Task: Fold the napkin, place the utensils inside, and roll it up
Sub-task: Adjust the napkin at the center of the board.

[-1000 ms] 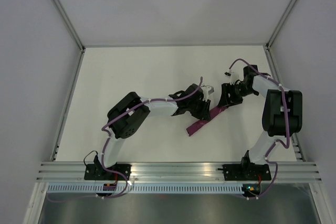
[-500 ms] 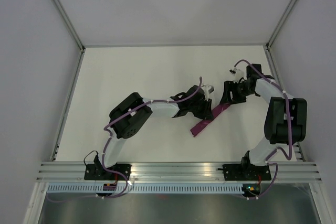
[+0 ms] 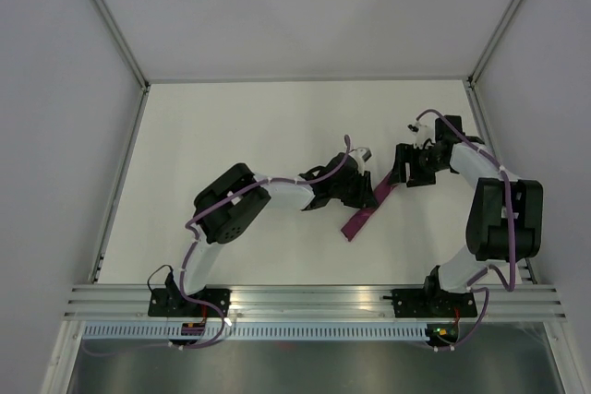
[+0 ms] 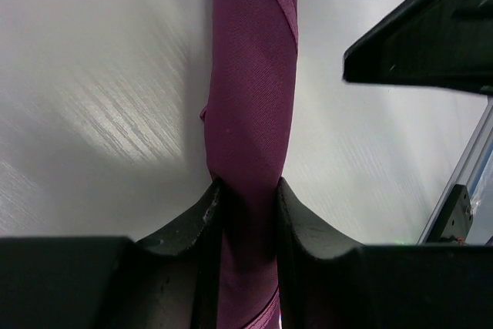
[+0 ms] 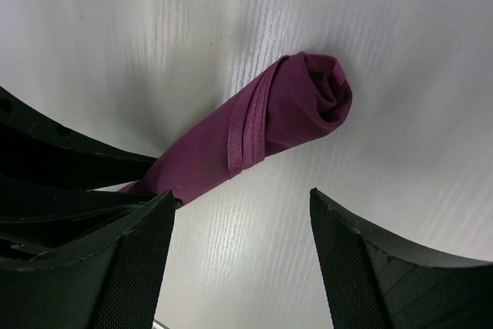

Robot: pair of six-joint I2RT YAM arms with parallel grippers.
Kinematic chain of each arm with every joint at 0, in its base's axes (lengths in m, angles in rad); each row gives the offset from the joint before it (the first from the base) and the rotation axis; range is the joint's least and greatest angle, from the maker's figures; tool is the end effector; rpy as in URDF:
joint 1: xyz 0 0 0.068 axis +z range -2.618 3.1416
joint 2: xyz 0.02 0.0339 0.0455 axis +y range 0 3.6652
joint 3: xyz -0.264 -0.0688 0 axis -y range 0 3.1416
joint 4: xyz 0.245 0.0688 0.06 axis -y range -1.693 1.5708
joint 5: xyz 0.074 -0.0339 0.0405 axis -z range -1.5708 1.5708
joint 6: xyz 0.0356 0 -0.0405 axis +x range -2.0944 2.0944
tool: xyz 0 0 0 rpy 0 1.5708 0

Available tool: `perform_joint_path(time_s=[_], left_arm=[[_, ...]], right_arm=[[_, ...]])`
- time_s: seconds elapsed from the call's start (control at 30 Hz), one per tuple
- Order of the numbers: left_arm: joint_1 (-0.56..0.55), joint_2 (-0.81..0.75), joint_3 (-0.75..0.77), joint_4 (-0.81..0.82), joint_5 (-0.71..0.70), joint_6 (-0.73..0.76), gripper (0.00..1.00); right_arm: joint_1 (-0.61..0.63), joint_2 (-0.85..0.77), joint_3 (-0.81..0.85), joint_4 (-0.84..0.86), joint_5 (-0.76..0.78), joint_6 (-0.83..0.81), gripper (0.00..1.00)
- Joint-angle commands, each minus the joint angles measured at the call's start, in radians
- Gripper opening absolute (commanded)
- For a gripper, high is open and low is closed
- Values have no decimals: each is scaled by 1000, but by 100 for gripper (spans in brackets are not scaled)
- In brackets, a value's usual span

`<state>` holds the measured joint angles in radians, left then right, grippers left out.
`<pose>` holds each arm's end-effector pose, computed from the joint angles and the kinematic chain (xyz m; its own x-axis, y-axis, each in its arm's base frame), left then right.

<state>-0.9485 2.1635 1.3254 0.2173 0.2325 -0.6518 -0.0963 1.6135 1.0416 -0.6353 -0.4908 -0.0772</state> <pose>0.2640 -0.3821 0.1273 -0.8155 0.1240 -0.5654 0.5098 0.6166 -0.6000 0.3074 -0.0128 0.1966 -0.9212 0.0206 -0.3885 -0.1535 0.8983 0.4118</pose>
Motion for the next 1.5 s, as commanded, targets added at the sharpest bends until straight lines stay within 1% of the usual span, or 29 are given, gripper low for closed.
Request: perform_joint_path(time_s=[0.0,0.1,0.23,0.4,0.43,0.47,0.63,0.7,0.73,0.77,0.8,0.83,0.93,1.17,1.47], left_arm=[[-4,84,-66,-102,-111,-72,13],[-6,84,-78,-67,-128,-109,13],[-10,96,-78,-26,-145,-169,14],[-15,117,-61,19,-171,-227,14],[-16,121,-58,24,-176,-247,14],[-16,125,-57,28,-180,-256,14],[-24,124,-61,65,-223,-302,21],[-26,117,-72,89,-228,-319,25],[-26,116,-77,96,-228,-325,27],[-26,114,-80,103,-229,-330,31],[-26,110,-83,109,-255,-333,33],[-26,108,-84,122,-257,-338,35],[-26,104,-84,143,-257,-335,37],[-21,70,-115,212,-252,-321,41],[-10,-5,-170,257,-256,-281,44]], right_arm=[[26,32,-15,-9,24,74,76],[52,51,-18,19,38,122,76],[81,88,-5,31,60,135,75],[90,146,24,37,77,155,72],[124,152,31,43,83,159,70],[128,157,34,48,87,166,69],[156,189,63,77,115,194,65],[161,203,74,91,120,208,59],[162,207,75,97,124,214,53],[165,213,80,101,129,218,50],[168,224,87,109,135,218,47],[168,232,92,114,150,218,40],[170,261,120,114,169,203,32],[171,304,176,103,250,152,30],[179,365,258,75,328,90,27]])
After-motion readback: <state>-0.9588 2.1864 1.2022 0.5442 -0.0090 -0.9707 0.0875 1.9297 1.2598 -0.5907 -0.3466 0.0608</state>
